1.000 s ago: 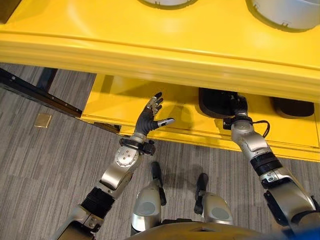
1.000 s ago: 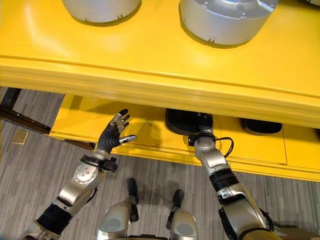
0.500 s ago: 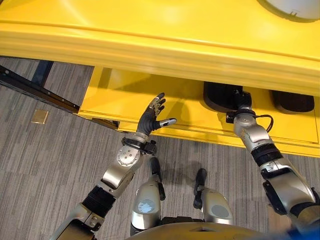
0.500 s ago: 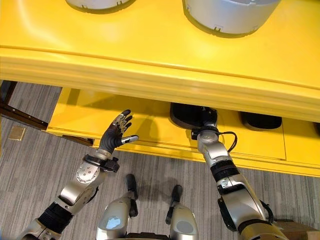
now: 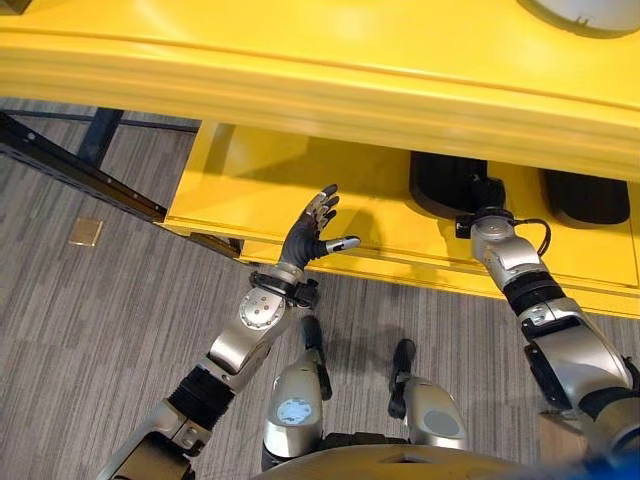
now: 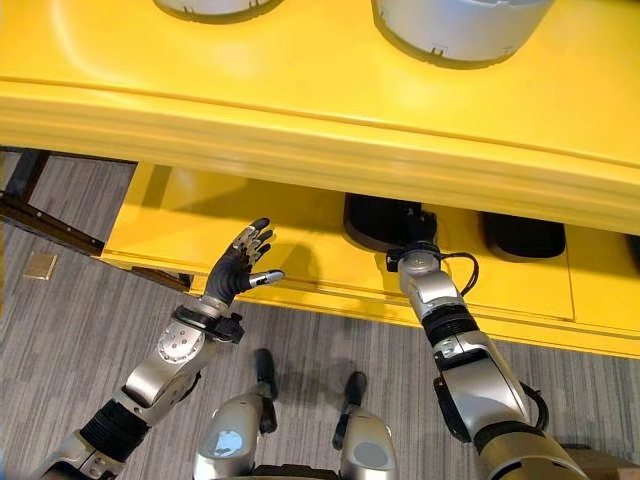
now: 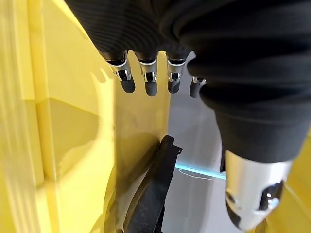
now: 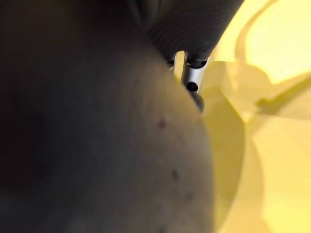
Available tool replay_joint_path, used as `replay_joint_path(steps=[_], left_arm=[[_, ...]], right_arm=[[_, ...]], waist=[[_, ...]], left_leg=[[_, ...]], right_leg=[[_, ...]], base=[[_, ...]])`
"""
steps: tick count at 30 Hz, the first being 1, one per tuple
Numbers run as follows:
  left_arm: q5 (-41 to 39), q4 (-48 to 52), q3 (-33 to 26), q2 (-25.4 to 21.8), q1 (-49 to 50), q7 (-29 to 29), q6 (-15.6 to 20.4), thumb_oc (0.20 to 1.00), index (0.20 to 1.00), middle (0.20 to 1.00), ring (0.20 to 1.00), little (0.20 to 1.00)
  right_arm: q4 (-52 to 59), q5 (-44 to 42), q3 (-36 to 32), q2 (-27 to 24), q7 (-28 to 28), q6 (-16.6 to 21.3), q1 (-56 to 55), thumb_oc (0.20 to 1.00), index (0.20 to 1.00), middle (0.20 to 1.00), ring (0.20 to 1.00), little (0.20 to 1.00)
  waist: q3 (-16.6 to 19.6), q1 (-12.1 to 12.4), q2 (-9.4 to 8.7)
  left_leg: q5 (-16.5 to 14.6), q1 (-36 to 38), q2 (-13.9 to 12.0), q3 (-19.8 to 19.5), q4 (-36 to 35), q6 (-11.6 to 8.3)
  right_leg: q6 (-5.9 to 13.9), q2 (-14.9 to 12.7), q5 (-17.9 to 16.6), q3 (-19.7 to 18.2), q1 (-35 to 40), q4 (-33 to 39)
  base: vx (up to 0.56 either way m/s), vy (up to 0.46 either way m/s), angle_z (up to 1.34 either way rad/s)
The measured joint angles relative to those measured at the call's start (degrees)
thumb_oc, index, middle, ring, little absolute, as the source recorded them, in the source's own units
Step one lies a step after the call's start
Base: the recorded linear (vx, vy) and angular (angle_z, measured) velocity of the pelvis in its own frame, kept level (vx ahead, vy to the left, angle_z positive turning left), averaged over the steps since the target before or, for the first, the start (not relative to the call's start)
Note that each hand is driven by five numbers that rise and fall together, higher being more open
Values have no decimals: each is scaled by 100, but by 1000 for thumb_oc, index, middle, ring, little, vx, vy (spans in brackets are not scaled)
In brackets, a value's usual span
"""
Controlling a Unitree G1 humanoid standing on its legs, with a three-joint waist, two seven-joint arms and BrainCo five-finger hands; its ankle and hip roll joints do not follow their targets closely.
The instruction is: Move parts from the plastic box to the shelf.
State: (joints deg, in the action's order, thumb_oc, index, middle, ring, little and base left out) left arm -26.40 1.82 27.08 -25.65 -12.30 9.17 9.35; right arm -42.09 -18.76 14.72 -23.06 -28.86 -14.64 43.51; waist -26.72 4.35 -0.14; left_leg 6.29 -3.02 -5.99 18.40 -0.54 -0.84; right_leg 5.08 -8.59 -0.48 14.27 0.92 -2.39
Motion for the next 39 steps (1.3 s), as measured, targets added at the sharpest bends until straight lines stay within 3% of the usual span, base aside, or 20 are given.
replay_joint_path(steps=[11,16,31,32,33,34,39], left_arm=[[-4,-101,86,-6,-105,5,5,1000,1000,1000,1000,1000],[-4,-189,244,-7,-184,21,16,1000,1000,1000,1000,1000],[-6,-203,443,-7,-296,230,218,1000,1000,1000,1000,1000],[-6,-204,443,-7,-296,239,228,1000,1000,1000,1000,1000],[-6,-207,443,-7,-296,242,229,1000,1000,1000,1000,1000],[-6,-208,444,-8,-297,242,229,1000,1000,1000,1000,1000],[-6,-293,457,-7,-326,243,245,1000,1000,1000,1000,1000]], right_arm=[[-529,107,150,-56,123,-8,492,200,200,200,200,200],[-653,115,164,-70,138,-6,688,200,200,200,200,200],[-908,216,392,-268,114,4,917,200,200,200,200,200],[-915,216,394,-268,113,4,916,300,300,300,300,300],[-948,216,394,-267,107,9,920,586,586,586,586,586],[-991,217,394,-267,106,10,931,1000,1000,1000,1000,1000],[-1085,215,406,-268,93,39,1065,1000,1000,1000,1000,1000]], waist=[[-12,0,46],[-94,26,200],[-103,132,215],[-103,132,215],[-103,132,215],[-103,133,215],[-103,124,214]], left_leg=[[-5,-10,-10,-5,58,-6],[-5,-32,-7,-22,59,-6],[-6,-49,-5,-20,60,-8],[-6,-49,-5,-20,60,-8],[-6,-49,-4,-21,60,-8],[-6,-49,-4,-20,60,-8],[-6,-54,-4,-20,60,-8]], right_leg=[[-3,-4,2,3,4,-17],[-5,-16,4,48,-9,-31],[-22,-21,21,52,-38,-47],[-22,-21,21,52,-38,-47],[-22,-21,21,51,-38,-49],[-22,-22,21,51,-39,-49],[-22,-23,21,51,-47,-50]], base=[[0,0,0],[0,0,0],[0,0,0],[0,0,0],[0,0,0],[0,0,0],[0,0,0]])
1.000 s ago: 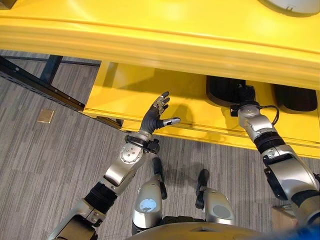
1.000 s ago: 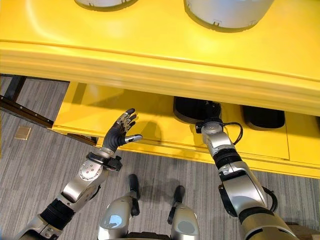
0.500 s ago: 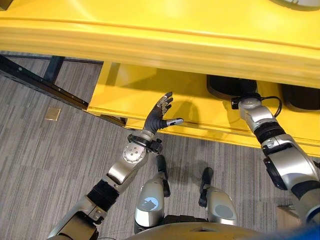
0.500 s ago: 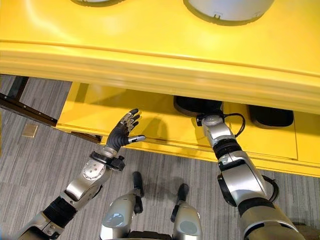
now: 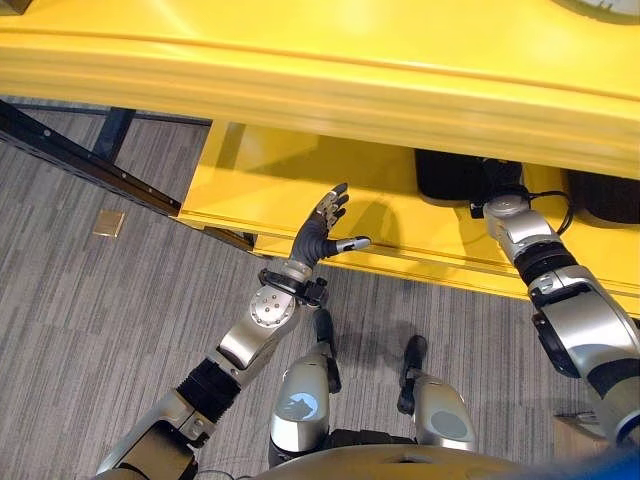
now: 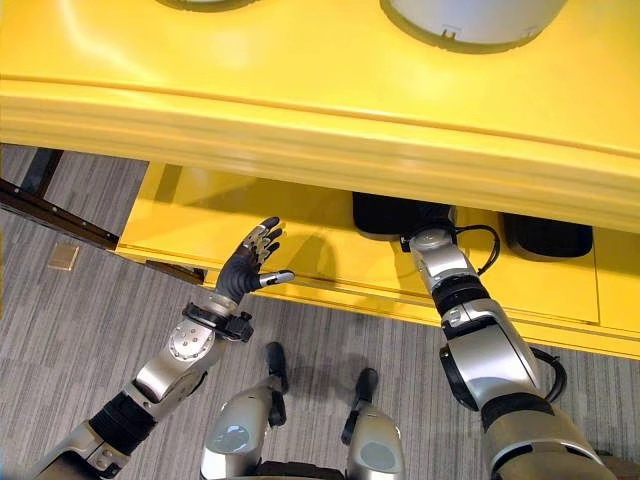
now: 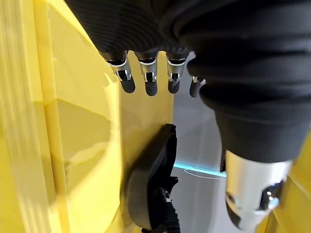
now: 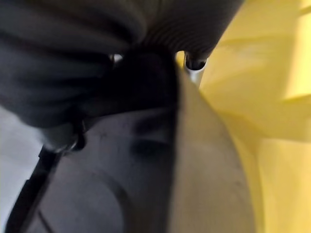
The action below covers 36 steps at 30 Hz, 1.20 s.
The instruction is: Move parts from the plastic box to the shelf.
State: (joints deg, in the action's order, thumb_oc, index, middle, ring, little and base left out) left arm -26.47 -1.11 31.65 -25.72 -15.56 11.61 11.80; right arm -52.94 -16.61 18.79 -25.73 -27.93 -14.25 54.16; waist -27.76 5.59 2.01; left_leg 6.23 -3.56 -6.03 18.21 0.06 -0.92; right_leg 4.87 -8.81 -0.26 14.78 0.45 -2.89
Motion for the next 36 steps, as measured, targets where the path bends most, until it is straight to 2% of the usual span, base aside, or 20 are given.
replay_joint_path(steps=[15,24,30,36], left_arm=[[1,-13,50,0,-3,-1,40,1000,1000,1000,1000,1000],[1,-13,47,-1,7,1,80,1000,1000,1000,1000,1000],[6,-13,41,1,14,2,134,1000,1000,1000,1000,1000],[10,-13,37,-1,24,44,135,1000,1000,1000,1000,1000]], right_arm=[[6,-24,-5,3,-9,24,5,1000,1000,1000,1000,1000],[55,-554,-36,40,58,26,-7,1000,1000,1000,1000,1000],[436,-1002,-39,109,120,18,-122,1000,1000,1000,1000,1000],[760,-1125,-71,328,95,8,-349,1000,1000,1000,1000,1000]], waist=[[0,-8,-1],[3,-80,-8],[11,-210,-22],[68,-290,-125]], left_leg=[[1,19,4,5,0,1],[5,80,5,7,1,7],[5,131,1,23,3,7],[-2,175,-1,55,3,11]], right_leg=[[0,-3,-1,-1,20,-1],[-1,-5,-2,-3,75,-21],[-3,-1,-4,-23,109,-26],[-3,1,-4,-68,128,-34]], base=[[0,0,0],[0,0,0],[4,2,-1],[5,1,-1]])
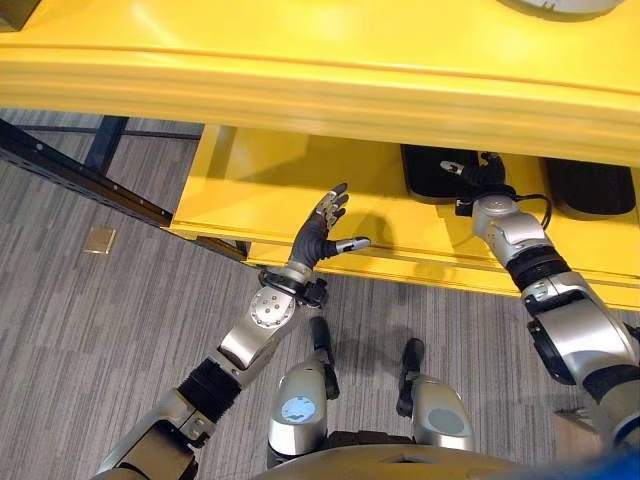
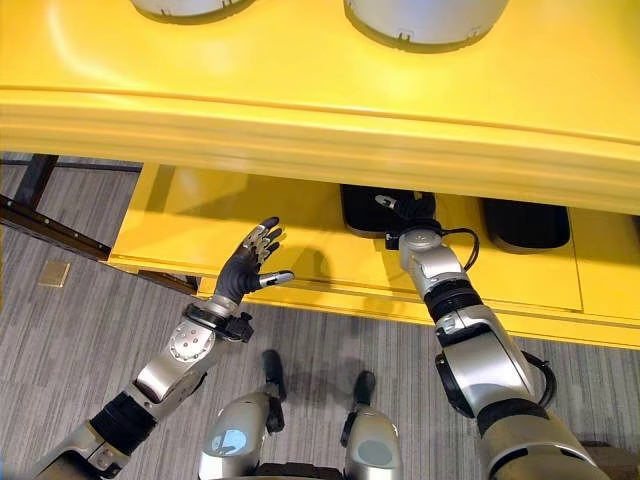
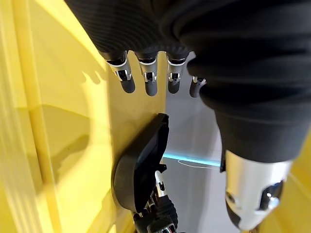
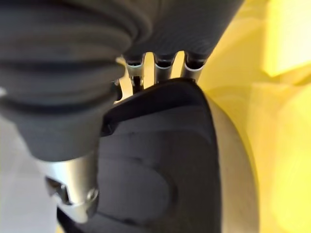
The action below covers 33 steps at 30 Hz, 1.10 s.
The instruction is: Move parts from the plastic box to the shelf.
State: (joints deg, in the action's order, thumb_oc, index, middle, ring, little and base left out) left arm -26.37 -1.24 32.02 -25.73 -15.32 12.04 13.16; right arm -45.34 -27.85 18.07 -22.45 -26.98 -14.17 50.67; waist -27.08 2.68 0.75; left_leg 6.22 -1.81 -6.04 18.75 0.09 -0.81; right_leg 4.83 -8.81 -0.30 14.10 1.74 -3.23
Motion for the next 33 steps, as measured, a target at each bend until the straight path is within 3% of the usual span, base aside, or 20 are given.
replay_joint_path(steps=[33], left_arm=[[6,1,-68,7,303,88,0,1000,1000,1000,1000,1000]], right_arm=[[1067,-224,48,224,240,-125,-859,1000,1000,1000,1000,1000]], waist=[[231,-141,-68]], left_leg=[[-32,80,-5,122,2,1]], right_leg=[[-1,-4,-2,-147,-26,-50]], base=[[1,1,-1]])
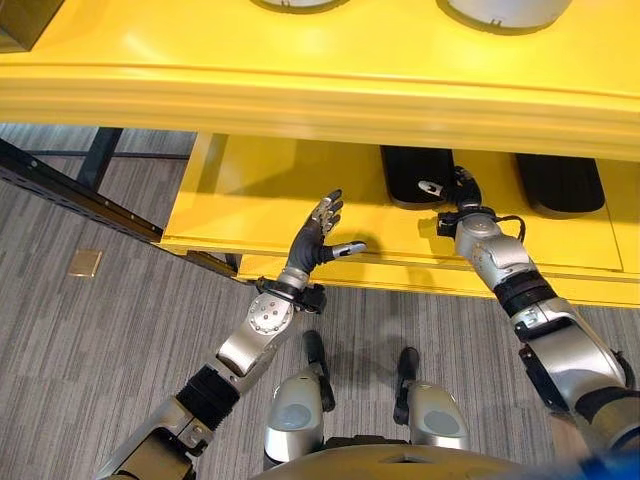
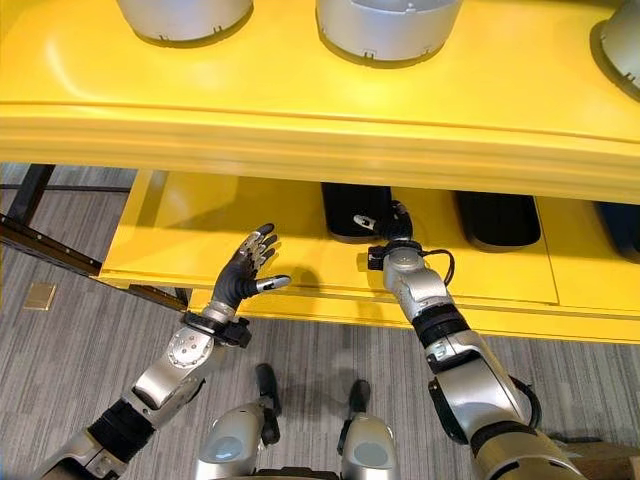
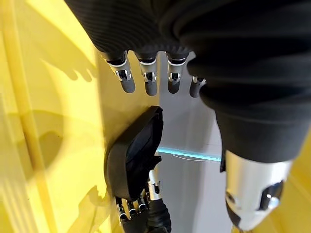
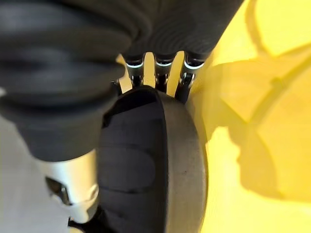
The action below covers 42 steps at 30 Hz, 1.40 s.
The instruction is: Move parts from the plastic box to the shelf.
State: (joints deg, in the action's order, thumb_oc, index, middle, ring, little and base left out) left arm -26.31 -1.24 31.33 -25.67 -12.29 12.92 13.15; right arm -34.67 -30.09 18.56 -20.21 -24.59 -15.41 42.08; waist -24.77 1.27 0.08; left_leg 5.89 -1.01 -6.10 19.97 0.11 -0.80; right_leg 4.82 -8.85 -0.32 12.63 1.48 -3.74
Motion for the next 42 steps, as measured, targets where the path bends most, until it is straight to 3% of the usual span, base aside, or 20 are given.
replay_joint_path(steps=[10,22,27,35,42], left_arm=[[4,0,-3,31,62,-4,0,1000,1000,1000,1000,1000],[30,0,-2,40,64,104,0,1000,1000,1000,1000,1000],[123,65,-51,61,329,350,29,1000,1000,1000,1000,1000],[342,546,-527,149,1237,620,231,1000,1000,1000,1000,1000],[496,644,-914,228,1508,552,486,1000,1000,1000,1000,1000]], right_arm=[[222,-8,55,85,45,-112,-187,1000,1000,1000,1000,1000],[200,102,-59,175,-858,92,-285,1000,1000,1000,1000,1000],[1753,823,-250,156,-1167,301,-1222,1000,1000,1000,1000,1000],[3691,1368,83,37,-692,474,-3604,1000,1000,1000,1000,1000],[4615,1509,142,-473,450,971,-4538,1000,1000,1000,1000,1000]], waist=[[101,-32,-7],[104,-52,-5],[116,-183,16],[317,-418,43],[669,-598,-29]], left_leg=[[-45,-1,-9,69,0,-49],[-40,-1,-2,96,4,-8],[-62,14,6,137,-51,-36],[10,241,55,256,-421,-50],[-3,386,56,327,-548,-114]], right_leg=[[2,3,1,-73,-60,-20],[2,-4,3,-95,-73,-15],[2,6,1,-155,-98,17],[26,54,-67,-262,52,347],[45,94,-109,-305,203,578]], base=[[5,-3,-3],[3,3,0],[40,43,-4],[25,31,-8],[-7,53,-5]])
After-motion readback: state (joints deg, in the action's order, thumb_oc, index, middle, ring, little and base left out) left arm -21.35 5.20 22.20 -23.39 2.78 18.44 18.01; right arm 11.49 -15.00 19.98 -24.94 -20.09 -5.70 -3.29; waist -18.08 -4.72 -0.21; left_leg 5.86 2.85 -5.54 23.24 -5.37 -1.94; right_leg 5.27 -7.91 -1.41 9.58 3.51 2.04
